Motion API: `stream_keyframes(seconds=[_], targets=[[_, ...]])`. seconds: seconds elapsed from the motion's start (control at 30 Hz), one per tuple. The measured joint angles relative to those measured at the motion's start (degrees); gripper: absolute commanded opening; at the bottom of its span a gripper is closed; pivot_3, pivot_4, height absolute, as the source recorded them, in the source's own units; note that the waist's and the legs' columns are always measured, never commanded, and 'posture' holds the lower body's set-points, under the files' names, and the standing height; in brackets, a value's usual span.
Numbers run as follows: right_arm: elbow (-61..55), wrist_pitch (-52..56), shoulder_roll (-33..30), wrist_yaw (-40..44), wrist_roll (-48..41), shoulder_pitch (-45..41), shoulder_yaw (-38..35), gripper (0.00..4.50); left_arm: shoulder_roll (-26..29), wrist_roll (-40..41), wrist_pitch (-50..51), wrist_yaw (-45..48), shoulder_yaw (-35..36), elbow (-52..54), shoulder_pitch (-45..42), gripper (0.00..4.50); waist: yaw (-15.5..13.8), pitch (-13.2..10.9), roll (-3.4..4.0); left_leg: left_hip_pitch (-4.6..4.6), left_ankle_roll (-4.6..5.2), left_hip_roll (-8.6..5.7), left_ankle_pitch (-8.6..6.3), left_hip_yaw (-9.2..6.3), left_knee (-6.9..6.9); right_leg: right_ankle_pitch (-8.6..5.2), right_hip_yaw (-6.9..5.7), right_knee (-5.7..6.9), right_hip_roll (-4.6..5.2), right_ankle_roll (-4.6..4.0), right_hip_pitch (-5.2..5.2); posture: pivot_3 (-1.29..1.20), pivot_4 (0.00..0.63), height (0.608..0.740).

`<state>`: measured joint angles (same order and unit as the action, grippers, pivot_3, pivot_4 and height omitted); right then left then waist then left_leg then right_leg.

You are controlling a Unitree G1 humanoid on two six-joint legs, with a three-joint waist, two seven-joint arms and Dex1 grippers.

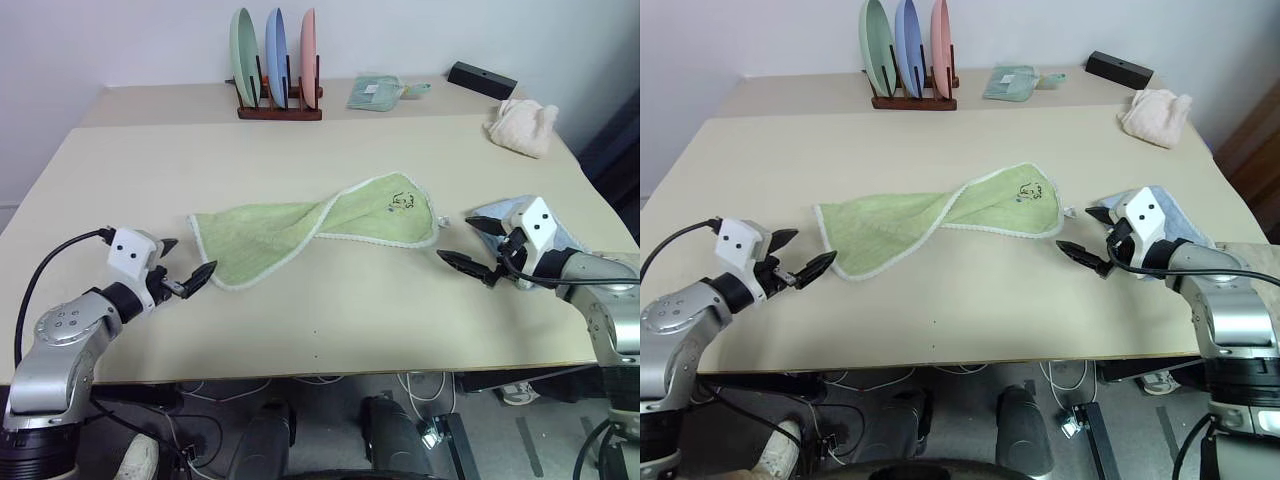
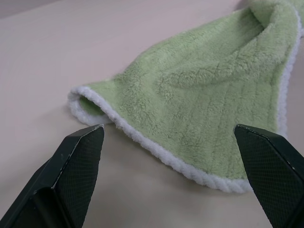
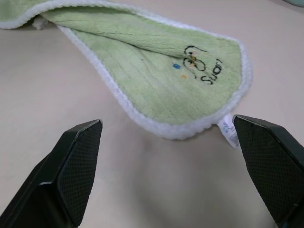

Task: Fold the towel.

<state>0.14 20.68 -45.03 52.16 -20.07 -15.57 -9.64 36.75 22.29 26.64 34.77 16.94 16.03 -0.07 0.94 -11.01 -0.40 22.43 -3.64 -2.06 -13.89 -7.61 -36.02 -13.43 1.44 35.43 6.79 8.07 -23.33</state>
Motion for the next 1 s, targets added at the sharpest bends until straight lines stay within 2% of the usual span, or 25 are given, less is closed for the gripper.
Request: stream_keyframes(seconds=[0.43, 0.63, 0.8, 1.0], targets=[[0.13, 0.22, 0.01, 0.47, 0.98, -2.02, 1.18, 4.5, -3.77, -0.14, -0.17, -2.08, -1.1, 3.16, 1.89, 4.45, -0.12, 0.0, 0.0, 0.0, 0.0, 0.0, 0.0, 0.0, 0.0, 0.0, 0.0, 0.01, 0.0, 0.0, 0.0, 0.0, 0.15, 0.74], [-2.32, 3.09, 0.22, 0.44, 0.13, -2.31, 2.42, 4.5, -3.9, -0.29, -0.77, 1.15, -9.04, 8.28, 1.21, 4.45, -0.21, 0.0, 0.0, 0.02, 0.0, -0.01, 0.0, 0.01, -0.01, 0.0, 0.0, -0.02, 0.01, 0.0, 0.0, 0.0, 0.15, 0.74], [-4.42, 6.19, 0.76, 0.26, -1.09, -1.96, 2.67, 4.5, -0.49, -1.12, -0.07, 5.23, -16.35, 12.52, 0.61, 4.45, 0.05, 0.01, 0.01, -0.01, 0.01, 0.0, 0.0, 0.01, 0.03, -0.01, 0.0, -0.01, 0.0, -0.03, -0.01, 0.0, 0.15, 0.74], [-6.46, 6.57, 2.94, -2.04, -0.96, -0.03, 2.99, 4.5, 3.66, -9.23, -0.83, 2.97, -17.26, 6.64, -1.55, 4.45, -0.09, 0.0, 0.01, 0.01, 0.02, 0.0, -0.01, 0.02, 0.02, -0.01, 0.0, -0.04, 0.0, -0.02, 0.0, 0.0, 0.15, 0.74]])
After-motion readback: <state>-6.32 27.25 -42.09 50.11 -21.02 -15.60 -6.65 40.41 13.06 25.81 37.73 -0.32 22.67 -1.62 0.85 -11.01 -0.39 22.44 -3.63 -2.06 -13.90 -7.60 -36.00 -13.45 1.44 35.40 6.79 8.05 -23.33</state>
